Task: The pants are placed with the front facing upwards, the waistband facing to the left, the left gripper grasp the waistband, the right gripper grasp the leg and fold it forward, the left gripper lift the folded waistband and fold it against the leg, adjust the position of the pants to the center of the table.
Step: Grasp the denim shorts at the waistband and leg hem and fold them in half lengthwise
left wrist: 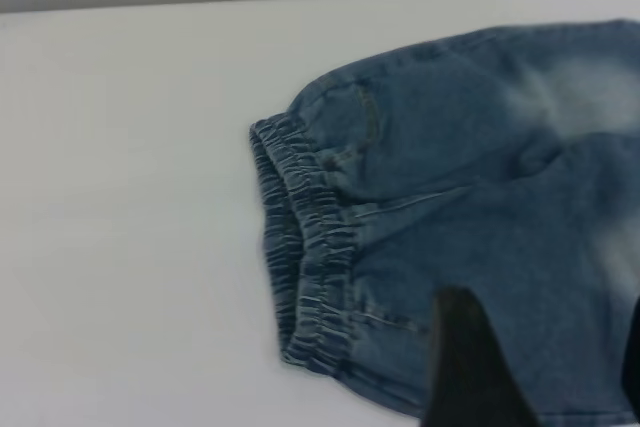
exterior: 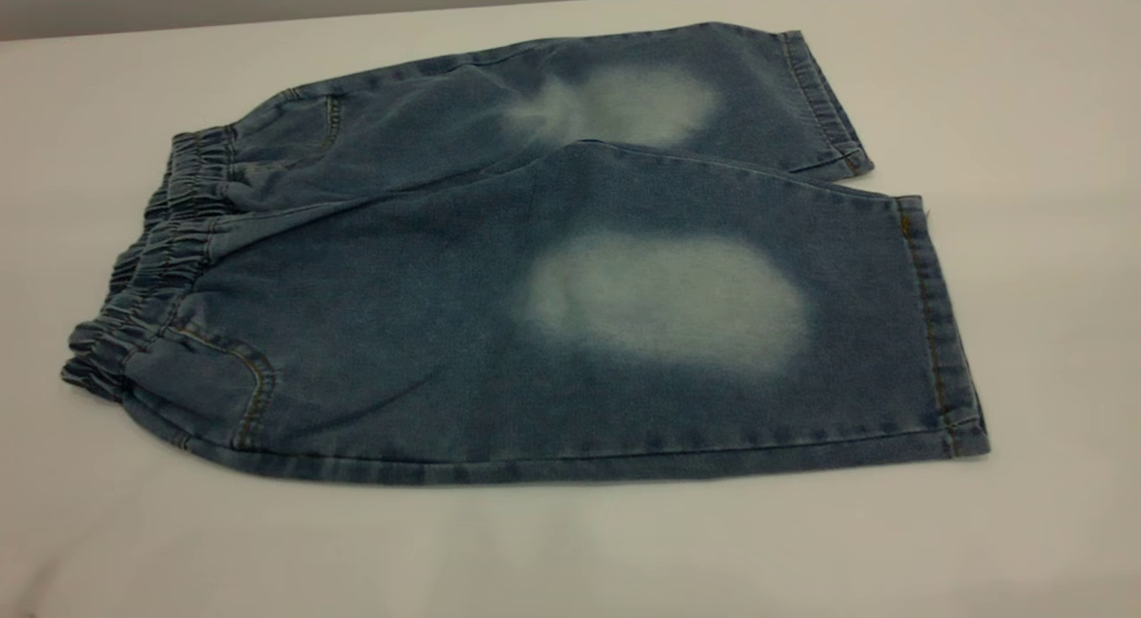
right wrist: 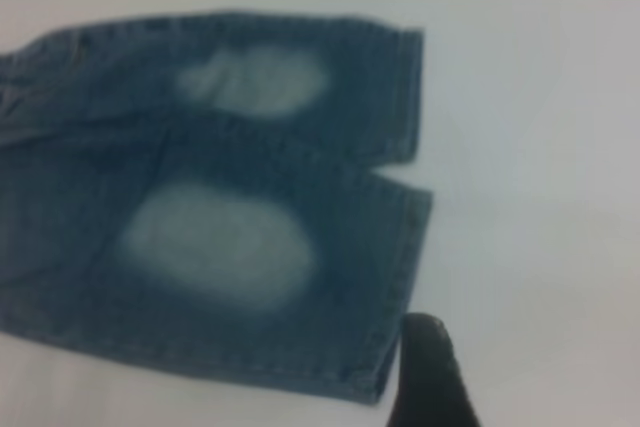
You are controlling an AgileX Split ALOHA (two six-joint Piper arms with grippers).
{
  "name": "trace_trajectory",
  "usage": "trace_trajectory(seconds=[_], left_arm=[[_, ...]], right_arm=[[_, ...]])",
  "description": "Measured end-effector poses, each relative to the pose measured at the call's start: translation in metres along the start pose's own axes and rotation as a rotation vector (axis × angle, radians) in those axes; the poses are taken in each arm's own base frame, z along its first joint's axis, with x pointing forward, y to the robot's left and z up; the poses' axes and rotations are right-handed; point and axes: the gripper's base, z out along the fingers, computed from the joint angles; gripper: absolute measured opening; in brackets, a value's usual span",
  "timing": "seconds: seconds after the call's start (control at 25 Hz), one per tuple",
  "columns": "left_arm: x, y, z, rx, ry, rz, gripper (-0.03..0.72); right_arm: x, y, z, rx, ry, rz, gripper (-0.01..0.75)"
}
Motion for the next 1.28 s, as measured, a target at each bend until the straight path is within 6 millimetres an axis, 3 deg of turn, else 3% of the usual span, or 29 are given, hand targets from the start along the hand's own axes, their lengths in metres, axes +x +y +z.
trace_trajectory(seconds=[0.24,0.48,0.68,0.92,1.08,1.28], left_arm=[[-0.012,0.008,0.064,0.002,0.191,-0.072,0.350],[-0.001,0.018,0.121,-0.022,0.423,-0.185,0.350],[0.018,0.045,0.161,-0.093,0.568,-0.328,0.350],[0.050,0.078,0.194,-0.041,0.731,-0.509,0.334],[0.068,0.086,0.211,0.098,0.788,-0.642,0.315],[0.078,0.094,0.232,0.178,0.709,-0.677,0.309]], right_arm=[[-0.020,-0.004,0.048,-0.082,0.094,0.069,0.390],[-0.024,-0.012,0.095,-0.102,0.181,0.153,0.390],[-0.023,-0.018,0.123,-0.097,0.239,0.178,0.390],[-0.020,-0.022,0.149,-0.120,0.287,0.210,0.390],[-0.019,-0.022,0.160,-0.140,0.290,0.221,0.390],[-0.021,-0.021,0.163,-0.167,0.265,0.215,0.390]])
